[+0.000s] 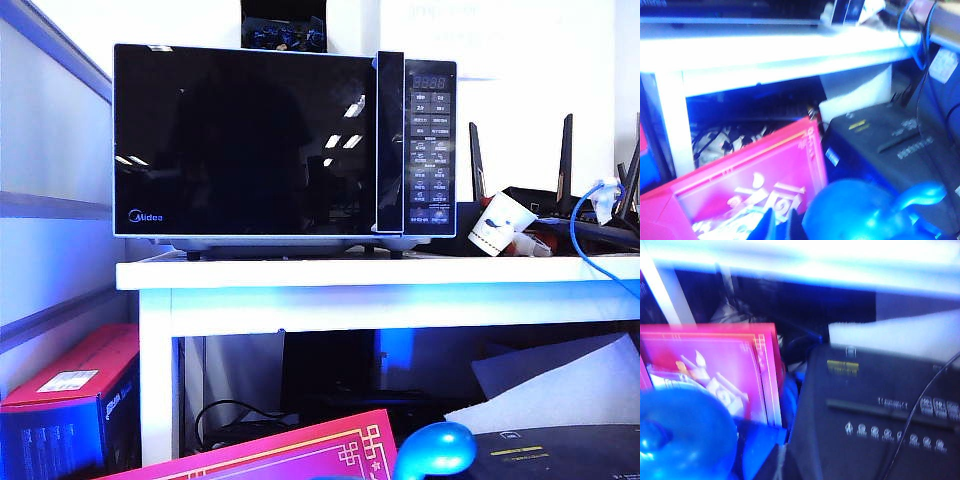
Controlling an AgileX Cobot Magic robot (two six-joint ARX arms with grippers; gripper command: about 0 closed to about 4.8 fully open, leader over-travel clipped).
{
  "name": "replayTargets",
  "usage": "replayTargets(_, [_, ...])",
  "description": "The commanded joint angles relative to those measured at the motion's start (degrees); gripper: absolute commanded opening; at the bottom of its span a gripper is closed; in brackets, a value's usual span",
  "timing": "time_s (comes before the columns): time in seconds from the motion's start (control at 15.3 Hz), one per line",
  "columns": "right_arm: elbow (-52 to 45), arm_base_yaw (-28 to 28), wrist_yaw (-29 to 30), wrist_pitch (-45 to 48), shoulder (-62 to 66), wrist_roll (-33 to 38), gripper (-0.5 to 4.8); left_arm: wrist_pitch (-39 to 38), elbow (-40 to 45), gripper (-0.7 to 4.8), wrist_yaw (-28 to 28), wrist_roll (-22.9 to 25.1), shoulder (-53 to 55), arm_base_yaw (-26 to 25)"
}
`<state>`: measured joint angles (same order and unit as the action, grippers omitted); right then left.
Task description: Open the microwave door, place the box of snacks from the top of the microwave inside, then close the microwave door.
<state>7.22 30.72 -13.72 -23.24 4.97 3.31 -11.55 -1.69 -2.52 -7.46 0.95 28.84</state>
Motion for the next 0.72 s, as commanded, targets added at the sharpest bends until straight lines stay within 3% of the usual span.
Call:
replayTargets(0.07, [-0.17,0.04,-0.07,-0.46,-0.13,0.46,-0.02,1.53,1.25,0.52,0.04,5.57,0.2,-0.07])
replayTargets(0.33, [-0.17,0.04,0.15,-5.27,-0.31,1.33,-0.02,1.6,1.22,0.52,0.2,5.97,0.15,-0.07])
replayTargets(0.72, [-0.17,0.0,0.55,-5.25,-0.28,1.29,-0.02,1.6,1.22,0.52,0.17,5.97,0.09,-0.07])
